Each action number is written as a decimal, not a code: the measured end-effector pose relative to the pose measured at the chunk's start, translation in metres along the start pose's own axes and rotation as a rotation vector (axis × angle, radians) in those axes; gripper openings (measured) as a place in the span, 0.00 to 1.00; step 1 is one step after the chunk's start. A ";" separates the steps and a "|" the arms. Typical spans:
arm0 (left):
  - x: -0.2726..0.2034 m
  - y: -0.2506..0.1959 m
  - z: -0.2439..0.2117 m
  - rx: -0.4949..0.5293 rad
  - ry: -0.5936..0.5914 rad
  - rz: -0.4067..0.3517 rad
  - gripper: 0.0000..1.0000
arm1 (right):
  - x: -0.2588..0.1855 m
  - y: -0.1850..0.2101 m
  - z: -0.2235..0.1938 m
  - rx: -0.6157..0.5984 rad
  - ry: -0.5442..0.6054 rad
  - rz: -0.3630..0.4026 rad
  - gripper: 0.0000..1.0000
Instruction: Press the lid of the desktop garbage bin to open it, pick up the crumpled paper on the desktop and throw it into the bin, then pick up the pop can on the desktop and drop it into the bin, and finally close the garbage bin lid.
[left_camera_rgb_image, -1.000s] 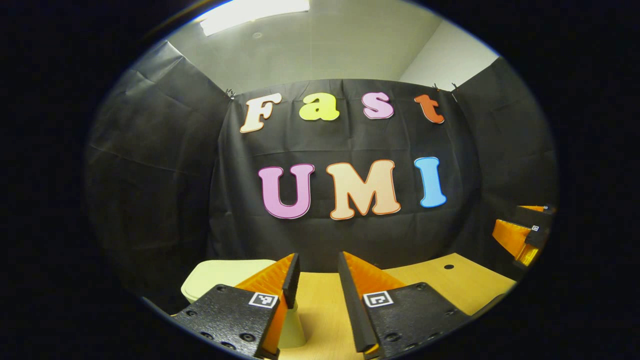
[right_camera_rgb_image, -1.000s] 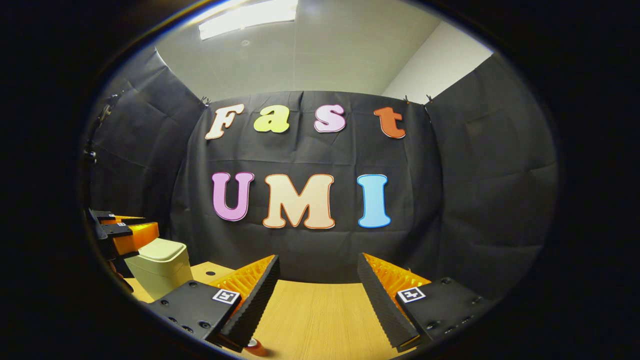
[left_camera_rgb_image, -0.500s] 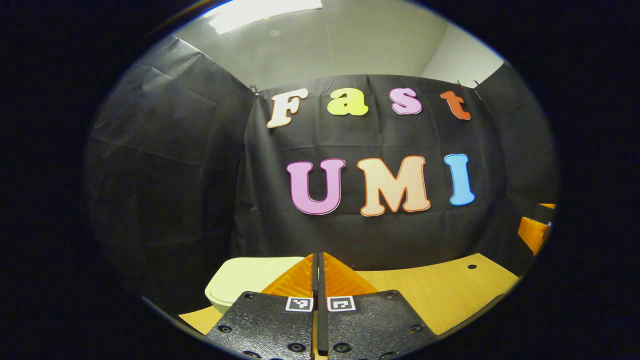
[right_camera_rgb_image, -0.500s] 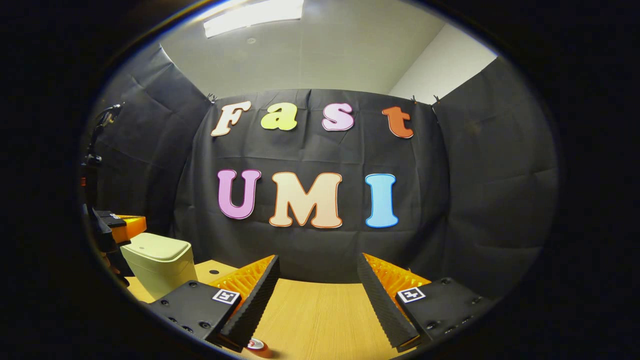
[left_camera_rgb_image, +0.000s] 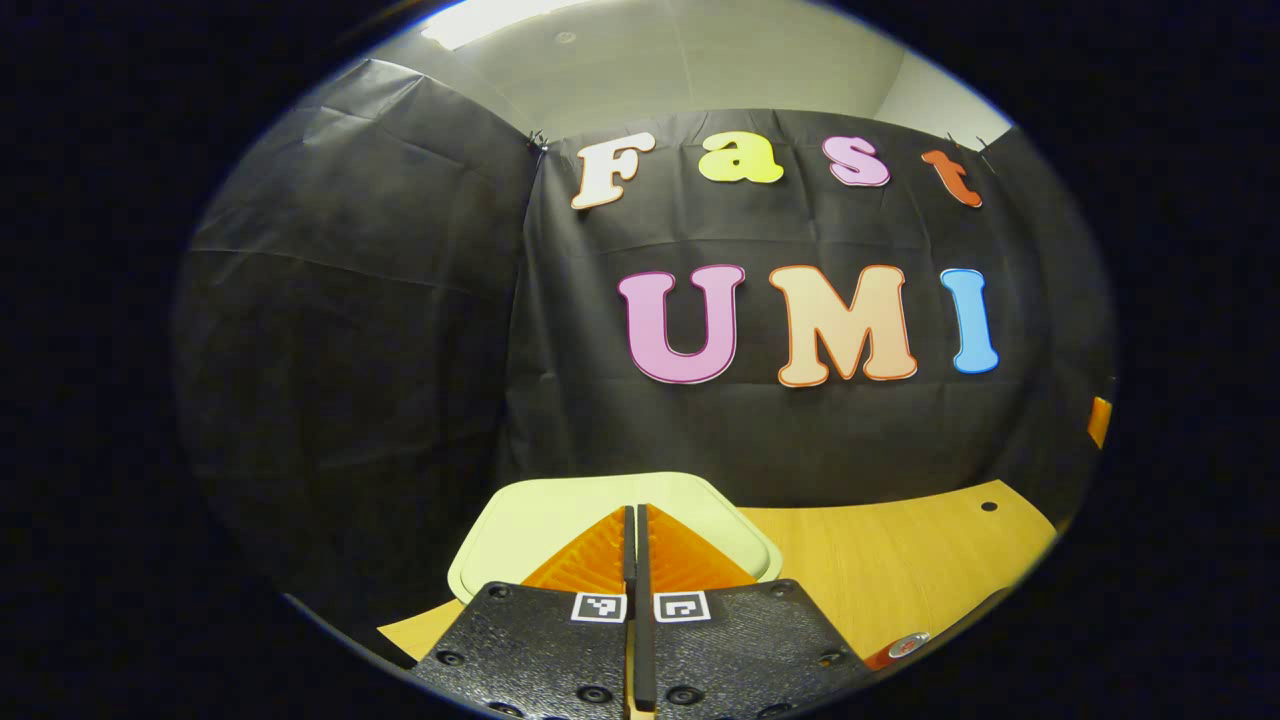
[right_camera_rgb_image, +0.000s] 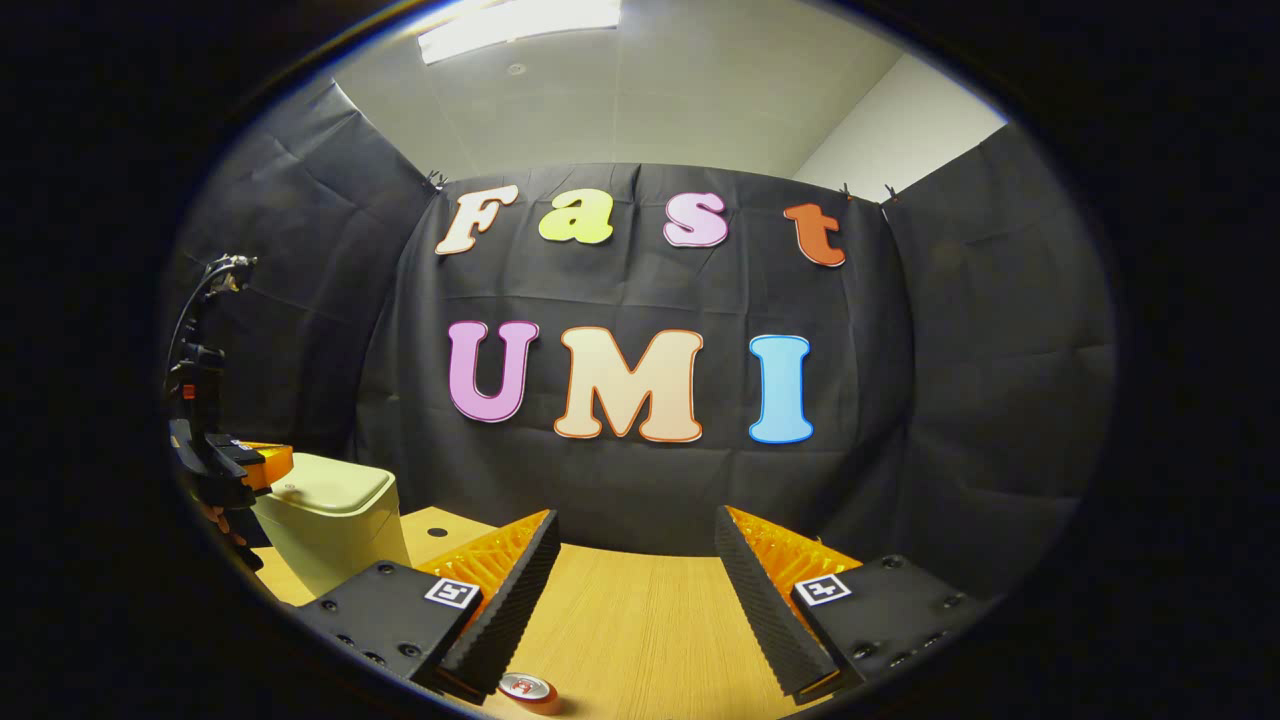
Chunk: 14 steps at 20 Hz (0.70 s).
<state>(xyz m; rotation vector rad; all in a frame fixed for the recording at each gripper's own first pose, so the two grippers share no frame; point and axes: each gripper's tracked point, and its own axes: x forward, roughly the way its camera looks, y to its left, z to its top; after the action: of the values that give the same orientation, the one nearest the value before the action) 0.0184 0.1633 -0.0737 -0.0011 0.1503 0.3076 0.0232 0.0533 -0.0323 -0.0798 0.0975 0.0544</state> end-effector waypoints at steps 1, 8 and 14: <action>0.002 0.001 -0.005 -0.004 0.011 -0.003 0.00 | 0.000 0.001 -0.003 -0.003 0.010 -0.001 0.98; 0.005 0.005 -0.031 -0.045 0.052 0.002 0.00 | 0.000 0.002 -0.012 -0.045 0.050 0.008 1.00; 0.000 0.003 -0.009 -0.145 0.000 0.000 0.00 | -0.001 -0.019 -0.032 -0.033 0.099 0.005 0.98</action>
<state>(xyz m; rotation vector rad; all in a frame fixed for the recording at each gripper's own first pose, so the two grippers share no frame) 0.0157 0.1661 -0.0829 -0.1444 0.1279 0.3181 0.0199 0.0316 -0.0622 -0.1149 0.1953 0.0574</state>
